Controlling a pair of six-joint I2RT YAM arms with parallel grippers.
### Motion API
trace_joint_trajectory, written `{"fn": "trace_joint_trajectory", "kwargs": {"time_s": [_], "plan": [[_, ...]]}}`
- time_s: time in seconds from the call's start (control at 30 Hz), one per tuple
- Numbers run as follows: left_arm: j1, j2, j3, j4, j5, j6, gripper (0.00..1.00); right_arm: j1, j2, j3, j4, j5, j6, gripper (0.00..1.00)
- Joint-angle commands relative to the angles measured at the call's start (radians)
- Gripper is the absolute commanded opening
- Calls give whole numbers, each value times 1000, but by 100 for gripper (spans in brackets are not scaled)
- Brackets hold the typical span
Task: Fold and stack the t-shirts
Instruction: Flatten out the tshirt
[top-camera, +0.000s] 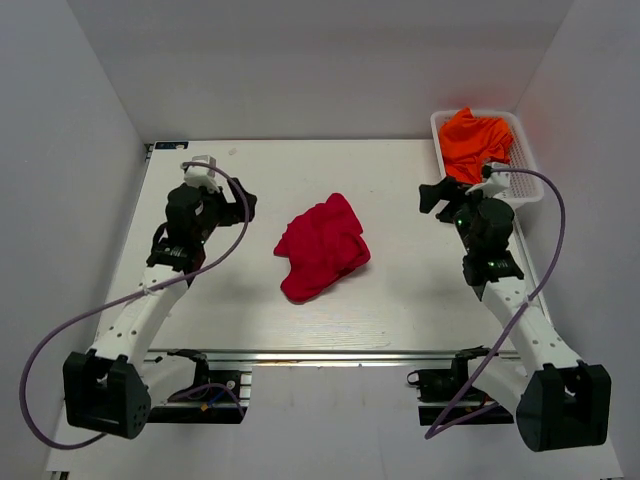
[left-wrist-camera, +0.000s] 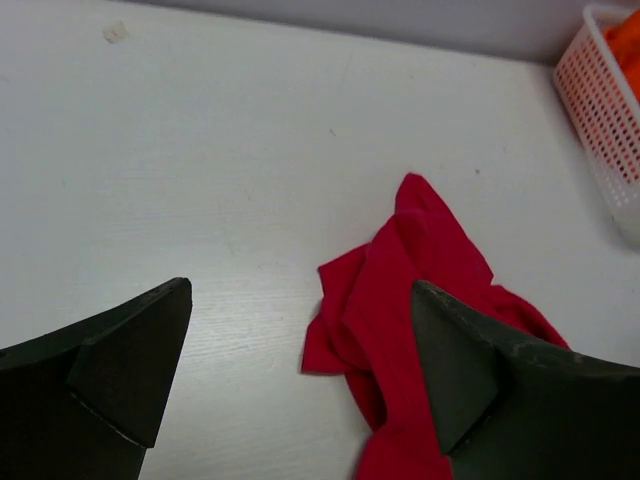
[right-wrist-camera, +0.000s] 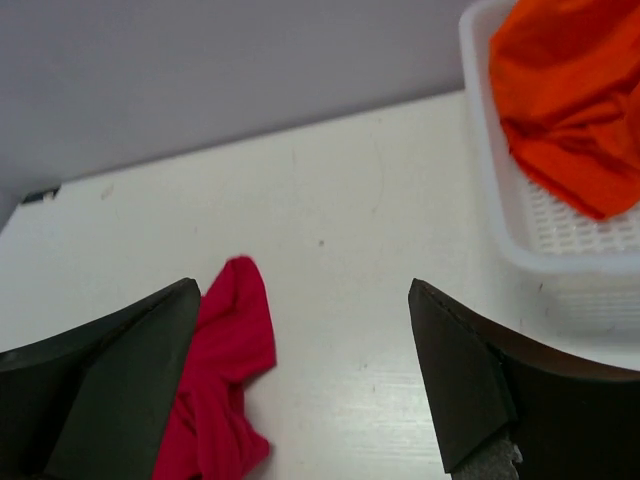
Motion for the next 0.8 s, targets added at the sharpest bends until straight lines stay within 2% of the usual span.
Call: {"fn": "trace_joint_trajectory", "kwargs": {"time_s": [0.0,0.1,0.2,0.37,0.6,0.77], "plan": [[-7,83,51,-69,98,9,100,0,34,76,-110,-103,-10,90],[-17,154,78,-81,170,23,100,2,84,133,-165,-141,-72,90],[-17,261,78,-49,356,48,100,2,160,180,-220,-242,-122,90],[-26,456,127,-17,469,39,100,42,303,309,-317,-295,-182,90],[-66,634,209,-6,540,19,79,112,539,467,-406,-255,-183,90],[-89,673,209,5,541,0,65,140,659,542,-430,-218,-178,90]]}}
